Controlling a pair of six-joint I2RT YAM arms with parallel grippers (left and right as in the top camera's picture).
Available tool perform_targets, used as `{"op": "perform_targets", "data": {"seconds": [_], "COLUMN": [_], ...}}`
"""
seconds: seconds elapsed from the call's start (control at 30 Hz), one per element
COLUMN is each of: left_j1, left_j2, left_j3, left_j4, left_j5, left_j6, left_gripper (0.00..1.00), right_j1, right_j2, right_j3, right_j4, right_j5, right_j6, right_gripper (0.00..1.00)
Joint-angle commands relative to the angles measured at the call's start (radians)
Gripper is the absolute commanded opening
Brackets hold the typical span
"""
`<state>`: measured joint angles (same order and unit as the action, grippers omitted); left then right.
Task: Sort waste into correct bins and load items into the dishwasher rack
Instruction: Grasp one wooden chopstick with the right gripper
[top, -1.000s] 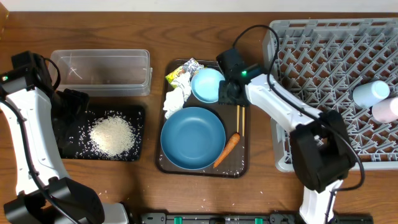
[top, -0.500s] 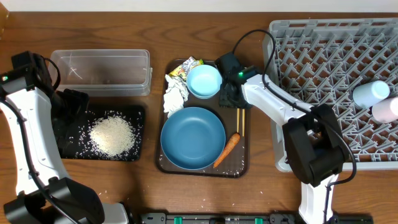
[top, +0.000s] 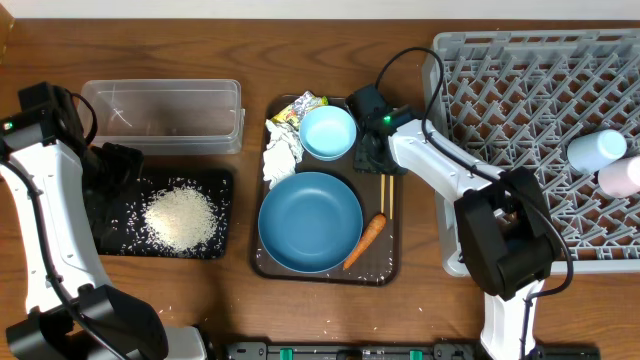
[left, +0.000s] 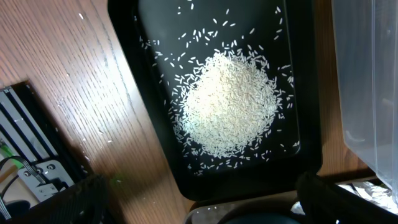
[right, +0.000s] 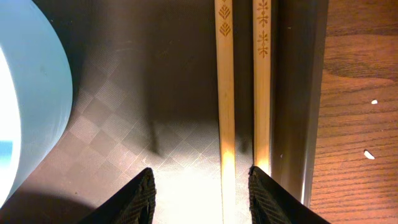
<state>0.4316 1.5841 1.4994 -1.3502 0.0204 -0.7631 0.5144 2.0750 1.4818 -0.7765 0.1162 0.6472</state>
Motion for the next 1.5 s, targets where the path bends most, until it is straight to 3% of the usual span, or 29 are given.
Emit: {"op": "perform_targets", "data": {"seconds": [0.0,0.5,0.67,1.0,1.17,1.47], "left_j1": [0.004,0.004,0.004,0.004,0.004,0.004], "left_j2": [0.01,0.01,0.01,0.01,0.01,0.01], "left_j3": [0.009,0.009,0.009,0.009,0.009,0.009], "left_j4": [-0.003,-0.003,-0.003,-0.003,-0.003,-0.003], "left_j5": [-0.005,-0.005,-0.005,-0.005,-0.005,-0.005], "left_j6": [-0.009,-0.009,-0.009,-0.009,-0.009,-0.009], "left_gripper": [0.99,0.99,0.99,0.99,0.99,0.99], "right_j1": [-0.005,-0.003,-0.004,-0.061,-0.141,-0.345], "right_j2": [0.014,0.063,0.063,-0.018,-0.178,-0.446], "right_j3": [-0.007,-0.007,-0.007,0.041,0.05,0.05], "right_j4": [-0.001,0.026,0.025,-0.066,-0.069,-0.031], "right_j5": [0.035,0.03,0.029,0.03,0.014,-0.2], "right_j6": [0.029,0.037,0.039,-0.009,-0.087,-0.29], "right_gripper": [0.47,0.4,0.01,0.01,0.01,0.01]}}
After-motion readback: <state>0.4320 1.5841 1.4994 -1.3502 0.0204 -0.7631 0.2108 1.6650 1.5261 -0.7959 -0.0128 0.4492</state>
